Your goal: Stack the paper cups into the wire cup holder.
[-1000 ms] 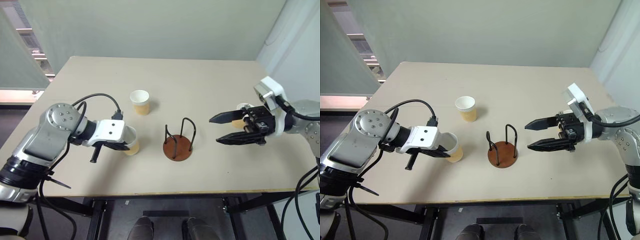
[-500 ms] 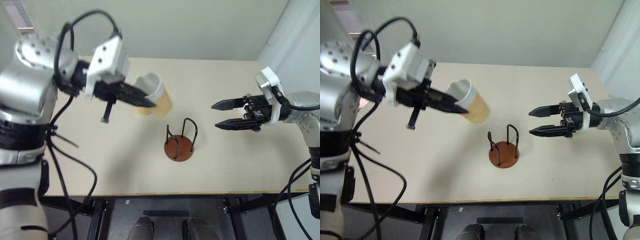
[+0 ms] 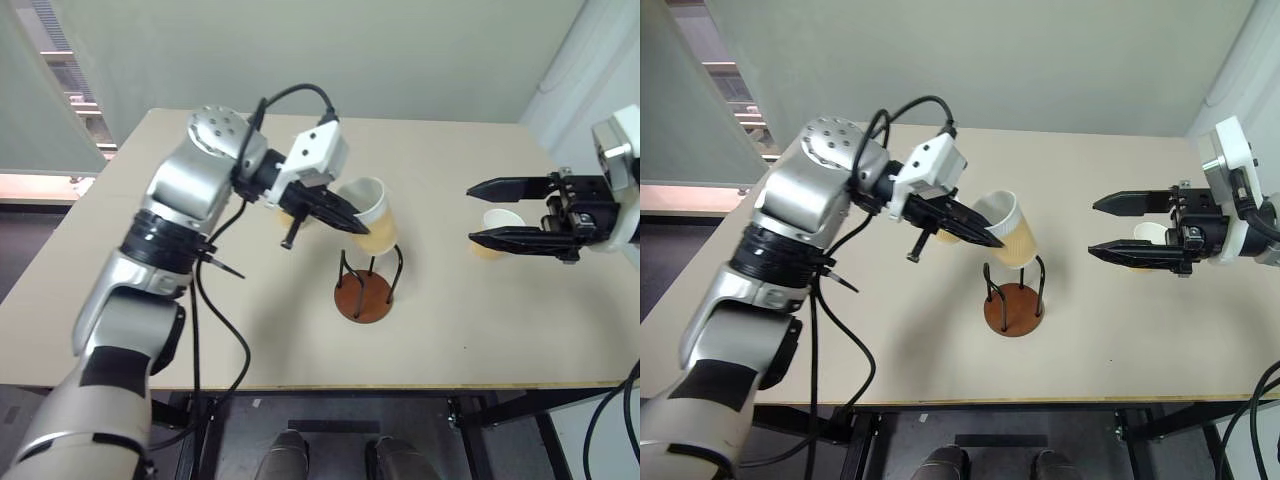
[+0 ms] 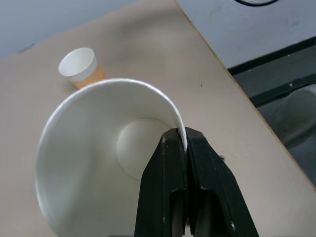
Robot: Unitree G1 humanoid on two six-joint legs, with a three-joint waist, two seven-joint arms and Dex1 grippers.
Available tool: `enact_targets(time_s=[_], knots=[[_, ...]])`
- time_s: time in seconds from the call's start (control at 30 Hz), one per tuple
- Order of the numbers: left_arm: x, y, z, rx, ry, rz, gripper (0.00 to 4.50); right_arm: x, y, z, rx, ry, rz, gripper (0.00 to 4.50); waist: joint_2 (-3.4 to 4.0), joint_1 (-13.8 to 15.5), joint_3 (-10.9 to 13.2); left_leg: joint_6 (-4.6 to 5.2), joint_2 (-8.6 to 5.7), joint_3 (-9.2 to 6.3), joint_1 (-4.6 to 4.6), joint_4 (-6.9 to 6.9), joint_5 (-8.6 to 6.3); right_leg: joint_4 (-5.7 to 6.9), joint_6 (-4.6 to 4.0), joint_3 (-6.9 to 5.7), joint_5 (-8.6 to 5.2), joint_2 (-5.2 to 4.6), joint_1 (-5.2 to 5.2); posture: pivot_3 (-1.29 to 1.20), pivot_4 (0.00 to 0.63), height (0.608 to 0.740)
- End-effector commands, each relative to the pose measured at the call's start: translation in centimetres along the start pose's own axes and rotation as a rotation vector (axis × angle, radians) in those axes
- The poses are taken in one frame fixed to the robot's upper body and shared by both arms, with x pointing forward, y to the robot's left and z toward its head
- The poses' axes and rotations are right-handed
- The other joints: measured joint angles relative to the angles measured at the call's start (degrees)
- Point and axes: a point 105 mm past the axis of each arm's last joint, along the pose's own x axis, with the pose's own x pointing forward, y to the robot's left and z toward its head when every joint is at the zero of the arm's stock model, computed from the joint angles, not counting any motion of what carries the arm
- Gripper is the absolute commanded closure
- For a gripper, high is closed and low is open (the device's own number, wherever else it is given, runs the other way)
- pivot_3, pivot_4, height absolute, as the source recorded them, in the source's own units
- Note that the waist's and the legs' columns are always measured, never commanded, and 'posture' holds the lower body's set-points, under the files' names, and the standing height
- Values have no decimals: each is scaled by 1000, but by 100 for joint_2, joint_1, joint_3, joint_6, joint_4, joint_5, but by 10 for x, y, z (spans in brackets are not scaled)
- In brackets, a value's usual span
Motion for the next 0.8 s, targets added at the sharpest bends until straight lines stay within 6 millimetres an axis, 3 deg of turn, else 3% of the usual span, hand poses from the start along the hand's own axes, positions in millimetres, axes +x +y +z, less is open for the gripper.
enact_targets(time_s=[0.03, 0.27, 0.53, 0.63, 0.8], knots=[[6, -4, 6, 87, 34, -66, 4465, -6, 6, 11, -44, -2, -32, 1000, 0, 3, 0, 10, -3, 1, -4, 12, -6, 0, 6, 1, -3, -3, 2, 0, 150, 740], [13, -12, -9, 160, 142, -124, 4465, -11, -1, 8, -53, 33, -93, 1000, 0, 13, 0, 32, -13, 5, -20, 47, -21, 0, 30, 12, -6, -7, 2, 0, 150, 740], [26, -21, -8, 169, 137, -187, 4465, -15, -17, 2, -67, 92, -152, 1000, 1, 35, 0, 34, -21, 6, -28, 70, -22, -1, 46, 13, 3, -21, 6, 0, 150, 740], [28, -24, -7, 157, 136, -207, 3824, -16, -21, 0, -71, 106, -157, 1000, 1, 36, 0, 34, -22, 7, -30, 69, -22, -1, 46, 10, 3, -23, 5, 0, 150, 740], [25, -22, -6, 159, 145, -195, 2090, -18, -22, -3, -81, 124, -157, 1000, 1, 37, 0, 35, -22, 11, -31, 62, -23, -1, 47, 9, 2, -23, 1, 0, 150, 740]])
